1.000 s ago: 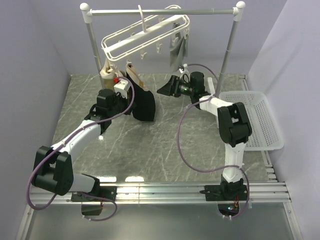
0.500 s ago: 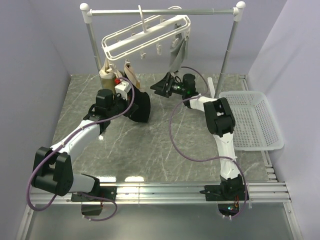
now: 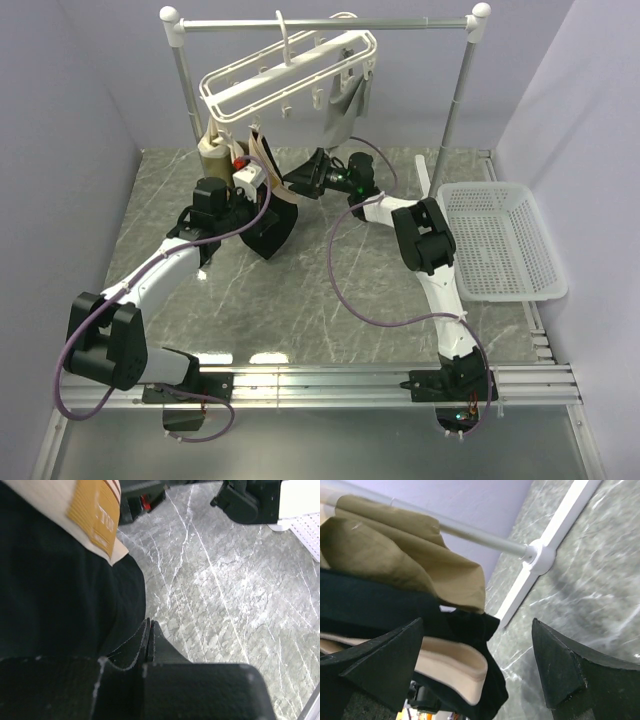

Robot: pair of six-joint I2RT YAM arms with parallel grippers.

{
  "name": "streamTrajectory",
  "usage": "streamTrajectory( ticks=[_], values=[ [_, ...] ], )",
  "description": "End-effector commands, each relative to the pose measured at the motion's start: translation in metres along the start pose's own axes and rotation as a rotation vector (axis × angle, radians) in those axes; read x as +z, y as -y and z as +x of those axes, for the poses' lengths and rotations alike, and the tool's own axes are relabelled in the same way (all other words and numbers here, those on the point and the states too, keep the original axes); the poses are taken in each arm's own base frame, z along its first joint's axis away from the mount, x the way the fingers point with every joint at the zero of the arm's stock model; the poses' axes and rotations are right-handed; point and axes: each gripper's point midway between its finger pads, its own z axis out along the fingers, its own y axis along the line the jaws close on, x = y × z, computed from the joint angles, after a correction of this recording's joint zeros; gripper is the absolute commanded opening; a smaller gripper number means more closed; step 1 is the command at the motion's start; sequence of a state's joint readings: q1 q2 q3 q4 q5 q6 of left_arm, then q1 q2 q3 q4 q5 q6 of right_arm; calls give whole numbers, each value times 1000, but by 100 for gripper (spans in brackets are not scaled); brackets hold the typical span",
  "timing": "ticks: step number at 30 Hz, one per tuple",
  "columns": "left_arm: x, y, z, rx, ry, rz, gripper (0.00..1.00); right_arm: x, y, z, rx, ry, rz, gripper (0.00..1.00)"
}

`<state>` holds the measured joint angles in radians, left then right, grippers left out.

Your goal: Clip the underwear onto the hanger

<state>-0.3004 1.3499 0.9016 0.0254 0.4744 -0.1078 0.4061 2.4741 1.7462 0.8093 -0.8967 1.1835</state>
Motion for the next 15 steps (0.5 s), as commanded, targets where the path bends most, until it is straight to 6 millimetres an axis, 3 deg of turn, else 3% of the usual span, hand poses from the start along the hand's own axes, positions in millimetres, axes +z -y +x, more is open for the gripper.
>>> streamTrajectory(
  ticks=[1, 10, 15],
  values=[
    [0, 3, -24, 46, 46, 17, 1, -5, -23, 7, -22, -9, -86, 94],
    [1, 1, -22, 37, 43, 13, 1, -27, -59, 27, -36, -34, -176, 86],
    [2, 1, -23, 38, 42, 14, 1, -28, -73, 20, -38, 5, -235, 65]
  ],
)
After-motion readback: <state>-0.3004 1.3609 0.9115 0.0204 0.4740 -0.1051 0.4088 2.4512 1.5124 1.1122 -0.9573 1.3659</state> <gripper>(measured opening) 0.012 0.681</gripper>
